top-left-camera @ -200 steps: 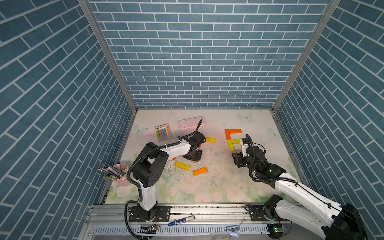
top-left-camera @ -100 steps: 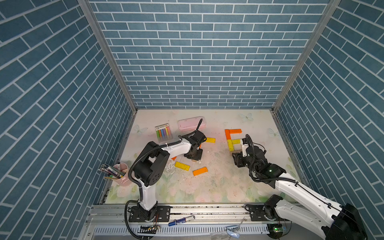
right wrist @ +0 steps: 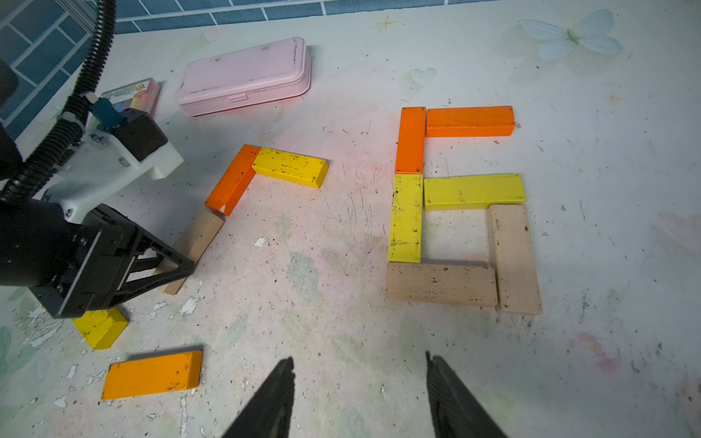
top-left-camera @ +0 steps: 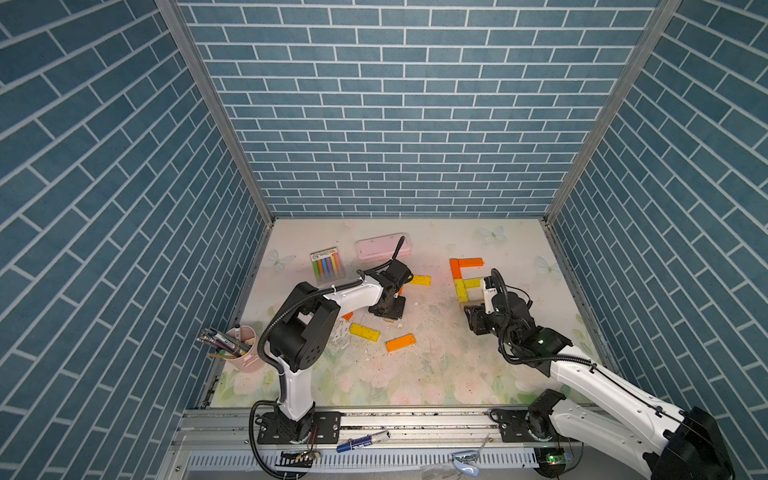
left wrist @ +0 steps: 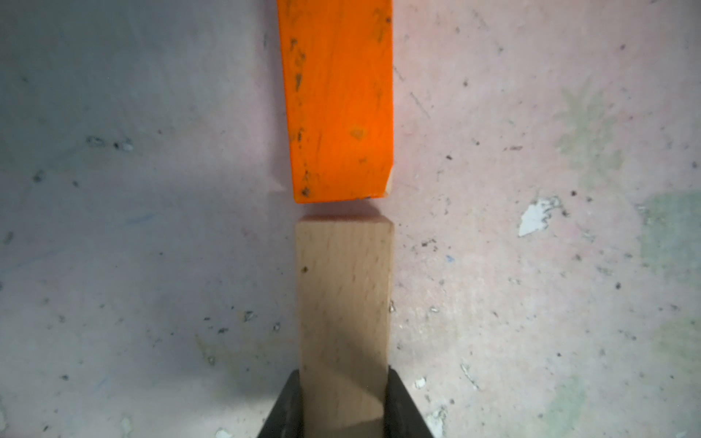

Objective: Assemble the number 6 with building blocks
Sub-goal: Assemble the building block at the center of the board.

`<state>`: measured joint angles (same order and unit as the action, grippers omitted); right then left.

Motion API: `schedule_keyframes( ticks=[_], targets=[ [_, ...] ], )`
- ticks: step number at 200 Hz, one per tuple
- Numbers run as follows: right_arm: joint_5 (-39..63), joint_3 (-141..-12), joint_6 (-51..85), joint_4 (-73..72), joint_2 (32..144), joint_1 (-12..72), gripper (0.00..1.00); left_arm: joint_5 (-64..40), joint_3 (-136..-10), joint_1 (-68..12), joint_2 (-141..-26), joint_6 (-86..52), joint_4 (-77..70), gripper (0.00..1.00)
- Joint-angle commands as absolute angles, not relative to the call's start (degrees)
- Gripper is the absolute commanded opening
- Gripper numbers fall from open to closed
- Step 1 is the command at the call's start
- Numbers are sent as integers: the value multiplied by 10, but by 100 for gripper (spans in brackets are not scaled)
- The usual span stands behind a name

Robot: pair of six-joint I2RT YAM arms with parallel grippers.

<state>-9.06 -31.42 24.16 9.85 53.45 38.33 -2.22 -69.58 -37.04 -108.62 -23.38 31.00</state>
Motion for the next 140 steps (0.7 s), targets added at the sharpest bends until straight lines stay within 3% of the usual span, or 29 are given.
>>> schedule_keyframes(
  ticks=[1, 41, 81, 140],
  targets=[
    [-104, -311, 244, 103, 528, 385, 57, -15, -692, -365, -1118, -243, 321, 31],
    [-102, -312, 244, 103, 529, 385, 58, -11, -691, -365, -1111, -239, 327, 35],
    [-99, -322, 235, 111, 525, 385, 64, 0, -714, -347, -1062, -204, 377, 59],
    [-73, -349, 180, 116, 530, 386, 69, -33, -779, -274, -913, -119, 497, 78]
  ],
)
